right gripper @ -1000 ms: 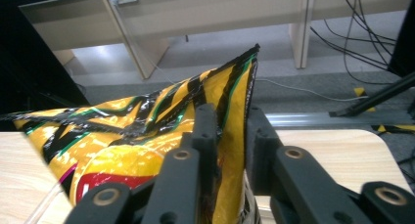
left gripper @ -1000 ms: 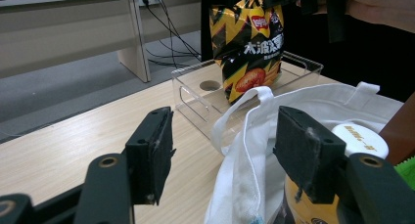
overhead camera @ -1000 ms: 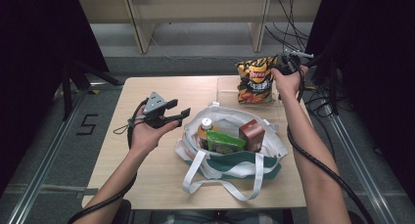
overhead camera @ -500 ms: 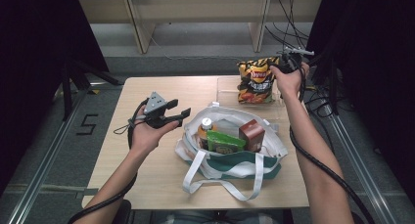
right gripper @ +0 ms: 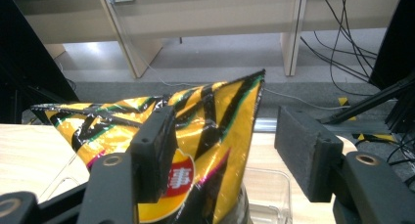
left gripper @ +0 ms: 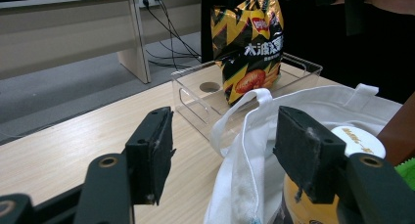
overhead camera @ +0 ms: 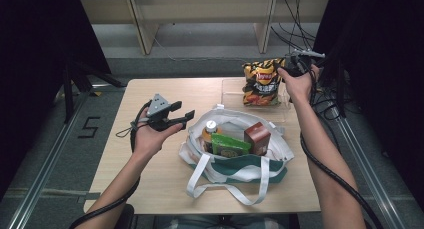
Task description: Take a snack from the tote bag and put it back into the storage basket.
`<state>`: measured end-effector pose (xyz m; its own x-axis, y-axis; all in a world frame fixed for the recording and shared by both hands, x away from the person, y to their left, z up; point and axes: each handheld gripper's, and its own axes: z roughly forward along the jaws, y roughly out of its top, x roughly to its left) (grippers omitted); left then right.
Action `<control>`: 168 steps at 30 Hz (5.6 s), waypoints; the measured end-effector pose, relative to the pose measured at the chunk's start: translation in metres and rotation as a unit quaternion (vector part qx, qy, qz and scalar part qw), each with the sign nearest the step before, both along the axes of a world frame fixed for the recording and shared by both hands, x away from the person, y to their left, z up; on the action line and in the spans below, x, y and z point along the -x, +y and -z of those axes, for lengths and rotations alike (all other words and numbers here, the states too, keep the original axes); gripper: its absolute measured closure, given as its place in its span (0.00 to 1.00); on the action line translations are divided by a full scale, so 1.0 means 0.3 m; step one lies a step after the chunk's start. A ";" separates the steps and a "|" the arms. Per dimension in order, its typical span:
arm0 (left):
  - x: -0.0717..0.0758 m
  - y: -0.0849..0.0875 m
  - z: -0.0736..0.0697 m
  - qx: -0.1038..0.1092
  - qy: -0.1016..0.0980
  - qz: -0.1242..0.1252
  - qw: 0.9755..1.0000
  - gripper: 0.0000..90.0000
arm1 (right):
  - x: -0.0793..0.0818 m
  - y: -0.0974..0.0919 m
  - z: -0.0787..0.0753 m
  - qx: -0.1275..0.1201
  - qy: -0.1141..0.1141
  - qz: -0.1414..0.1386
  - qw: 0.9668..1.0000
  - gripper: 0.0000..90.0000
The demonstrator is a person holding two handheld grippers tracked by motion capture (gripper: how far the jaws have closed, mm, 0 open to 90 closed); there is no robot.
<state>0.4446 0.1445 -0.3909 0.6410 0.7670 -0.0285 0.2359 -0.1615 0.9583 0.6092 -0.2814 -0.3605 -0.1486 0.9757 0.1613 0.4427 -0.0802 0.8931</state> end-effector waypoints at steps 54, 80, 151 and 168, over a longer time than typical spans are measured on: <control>0.007 -0.007 0.000 0.000 -0.003 -0.001 1.000 0.43 | 0.449 -0.010 -0.012 -0.002 -0.032 -0.104 0.994 0.43; 0.006 -0.005 0.015 0.001 0.003 0.001 1.000 0.43 | 0.616 0.040 -0.008 -0.009 -0.023 -0.149 0.989 0.43; 0.012 -0.020 0.001 -0.003 -0.002 0.003 1.000 0.43 | 0.753 0.241 0.038 0.019 -0.028 -0.247 0.968 0.29; 0.012 -0.022 0.003 -0.002 0.001 0.003 1.000 0.43 | 0.754 0.261 0.062 0.042 -0.020 -0.261 0.964 0.29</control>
<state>0.4409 0.1377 -0.3918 0.6453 0.7635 -0.0256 0.2362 -0.1676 0.9571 0.3829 -0.2032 -0.3789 -0.6270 0.7759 0.0695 0.3681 0.2165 0.9043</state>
